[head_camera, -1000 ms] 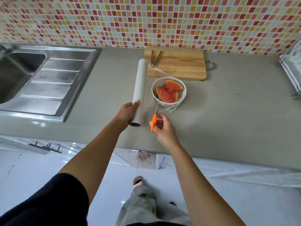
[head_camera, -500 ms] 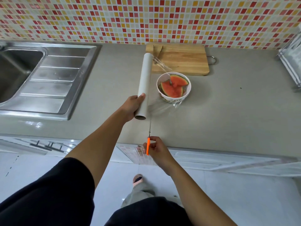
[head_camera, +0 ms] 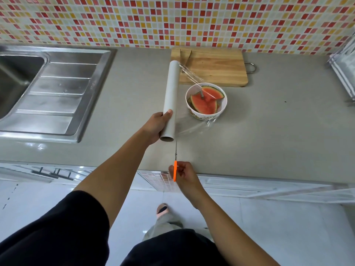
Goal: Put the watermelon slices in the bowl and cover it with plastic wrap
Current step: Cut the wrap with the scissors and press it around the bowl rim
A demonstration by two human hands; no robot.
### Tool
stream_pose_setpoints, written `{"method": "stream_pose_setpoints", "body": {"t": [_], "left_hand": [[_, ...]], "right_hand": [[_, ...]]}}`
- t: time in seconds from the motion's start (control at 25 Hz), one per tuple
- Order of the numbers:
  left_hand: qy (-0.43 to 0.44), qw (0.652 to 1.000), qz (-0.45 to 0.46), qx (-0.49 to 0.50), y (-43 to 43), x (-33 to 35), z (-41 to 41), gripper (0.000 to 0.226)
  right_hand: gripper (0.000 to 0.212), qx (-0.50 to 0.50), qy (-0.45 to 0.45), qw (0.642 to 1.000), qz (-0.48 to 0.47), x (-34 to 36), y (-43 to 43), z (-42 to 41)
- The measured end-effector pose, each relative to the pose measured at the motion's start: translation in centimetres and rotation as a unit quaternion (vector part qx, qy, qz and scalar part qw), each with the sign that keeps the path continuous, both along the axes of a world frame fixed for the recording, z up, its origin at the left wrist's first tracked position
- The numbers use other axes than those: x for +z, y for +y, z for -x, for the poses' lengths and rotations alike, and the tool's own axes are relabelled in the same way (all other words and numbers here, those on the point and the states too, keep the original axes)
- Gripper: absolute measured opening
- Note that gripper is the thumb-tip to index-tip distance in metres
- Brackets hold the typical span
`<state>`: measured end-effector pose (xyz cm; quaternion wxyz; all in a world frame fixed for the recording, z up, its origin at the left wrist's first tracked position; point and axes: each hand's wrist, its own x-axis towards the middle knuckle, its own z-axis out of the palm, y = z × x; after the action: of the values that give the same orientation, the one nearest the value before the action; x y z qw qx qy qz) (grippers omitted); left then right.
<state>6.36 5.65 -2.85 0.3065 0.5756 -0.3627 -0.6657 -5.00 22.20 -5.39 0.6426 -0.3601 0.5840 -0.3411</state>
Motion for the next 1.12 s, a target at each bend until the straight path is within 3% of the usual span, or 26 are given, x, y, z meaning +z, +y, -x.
{"method": "stream_pose_setpoints", "body": {"t": [0.16, 0.56, 0.64, 0.8, 0.88, 1.12], "left_hand": [[0.002, 1.0, 0.017, 0.014, 0.1, -0.7, 0.4, 0.036], [0.003, 1.0, 0.017, 0.022, -0.2, -1.1, 0.5, 0.038], [-0.003, 1.0, 0.015, 0.021, -0.2, -1.1, 0.6, 0.041], [-0.005, 1.0, 0.019, 0.015, -0.4, -1.2, 0.5, 0.039], [-0.008, 1.0, 0.022, 0.01, -0.3, -1.1, 0.4, 0.035], [-0.009, 1.0, 0.026, 0.003, -0.1, -0.8, 0.2, 0.03]], "right_hand": [[0.028, -0.01, 0.015, 1.0, 0.001, -0.3, -1.8, -0.4], [0.014, -0.027, 0.001, 1.0, 0.014, -1.7, -2.8, -0.3], [0.024, -0.03, -0.01, 0.999, 0.013, -1.6, -3.0, -0.4], [0.061, -0.049, -0.009, 0.999, -0.007, -1.1, -3.8, -0.9], [0.066, -0.046, -0.004, 0.999, -0.006, -0.9, -4.5, -0.9], [0.048, -0.043, 0.001, 0.999, 0.012, -1.3, -6.0, -0.8]]}}
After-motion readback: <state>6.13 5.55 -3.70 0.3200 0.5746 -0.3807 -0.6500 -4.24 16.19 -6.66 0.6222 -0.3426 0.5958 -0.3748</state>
